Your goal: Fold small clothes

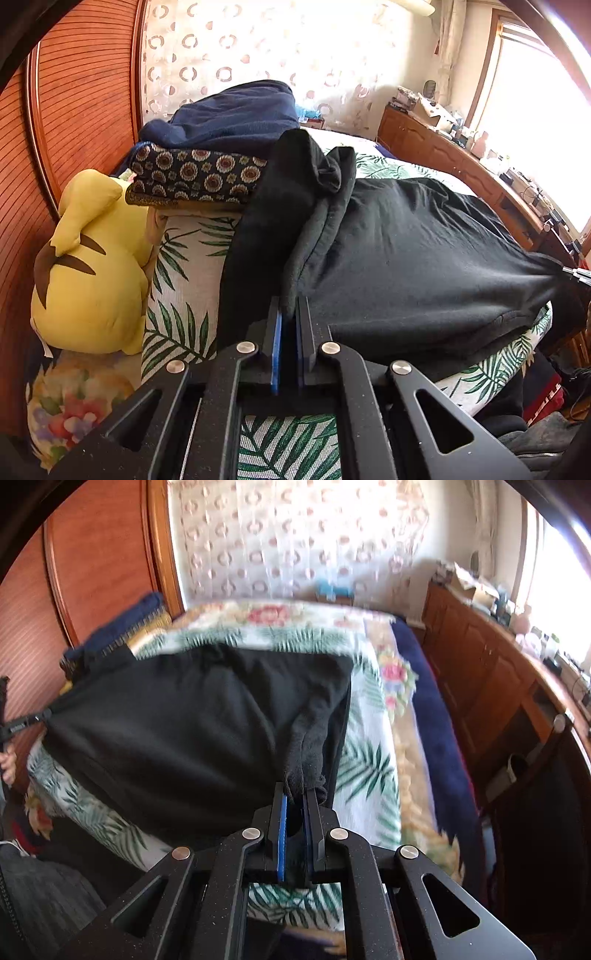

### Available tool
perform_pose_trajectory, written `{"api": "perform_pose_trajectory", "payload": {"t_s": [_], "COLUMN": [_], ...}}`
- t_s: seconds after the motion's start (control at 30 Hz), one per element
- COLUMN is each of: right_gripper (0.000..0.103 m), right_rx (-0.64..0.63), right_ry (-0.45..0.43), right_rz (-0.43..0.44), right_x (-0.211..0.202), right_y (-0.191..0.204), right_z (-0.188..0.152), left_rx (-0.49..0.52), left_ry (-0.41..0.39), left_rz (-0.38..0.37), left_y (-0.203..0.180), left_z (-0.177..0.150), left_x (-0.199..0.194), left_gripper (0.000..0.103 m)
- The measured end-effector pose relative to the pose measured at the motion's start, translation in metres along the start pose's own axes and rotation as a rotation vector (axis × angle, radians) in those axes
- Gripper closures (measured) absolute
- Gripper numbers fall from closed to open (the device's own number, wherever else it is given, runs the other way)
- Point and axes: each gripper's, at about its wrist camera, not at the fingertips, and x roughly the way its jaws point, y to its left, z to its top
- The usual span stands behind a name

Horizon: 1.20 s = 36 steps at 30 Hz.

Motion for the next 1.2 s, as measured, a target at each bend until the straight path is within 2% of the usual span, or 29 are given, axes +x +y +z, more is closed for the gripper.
{"api": "perform_pose_trajectory", "payload": {"t_s": [0.13, 0.2, 0.23, 0.27, 0.3, 0.37, 0.4, 0.43, 0.57, 0.67, 1.03, 1.2], "right_gripper": [0.096, 0.095, 0.088, 0.085, 0.084, 0.078, 0.067, 0.062, 0.056, 0.052, 0.051, 0.051], "right_rx": [0.02, 0.024, 0.023, 0.021, 0.018, 0.018, 0.016, 0.014, 0.005, 0.001, -0.014, -0.021], "right_ry": [0.03, 0.033, 0.034, 0.033, 0.025, 0.011, 0.005, -0.003, -0.032, -0.052, -0.065, -0.066], "right_rz": [-0.013, -0.01, -0.014, -0.02, -0.022, -0.016, -0.023, -0.032, -0.035, -0.032, 0.03, 0.021], "right_x": [0.02, 0.026, 0.026, 0.025, 0.024, 0.02, 0.017, 0.011, 0.007, 0.006, 0.048, 0.058], "right_y": [-0.001, 0.0, 0.0, -0.001, -0.002, -0.001, -0.001, 0.0, 0.002, 0.007, 0.036, 0.034], "right_z": [-0.007, -0.007, -0.006, -0.005, -0.003, -0.001, 0.0, -0.004, -0.003, -0.002, 0.005, 0.009], "left_rx": [0.004, 0.006, 0.008, 0.008, 0.006, -0.001, -0.005, -0.005, 0.007, 0.009, -0.006, 0.009], "left_ry": [0.009, 0.009, 0.001, -0.01, -0.019, -0.03, -0.031, -0.033, -0.025, -0.009, 0.064, 0.066], "left_rz": [-0.009, -0.007, 0.0, 0.0, -0.004, -0.014, -0.012, -0.009, 0.011, 0.02, 0.048, 0.059], "left_y": [0.0, 0.0, 0.0, 0.001, 0.001, 0.003, 0.004, 0.005, 0.005, 0.006, 0.013, 0.013], "left_z": [-0.002, -0.001, 0.0, 0.001, 0.002, 0.004, 0.006, 0.007, 0.009, 0.01, 0.004, 0.001], "left_x": [0.002, 0.0, -0.002, -0.004, -0.006, -0.008, -0.008, -0.007, 0.0, 0.008, 0.033, 0.037], "left_gripper": [0.096, 0.089, 0.08, 0.067, 0.061, 0.053, 0.051, 0.048, 0.036, 0.032, 0.032, 0.032]}}
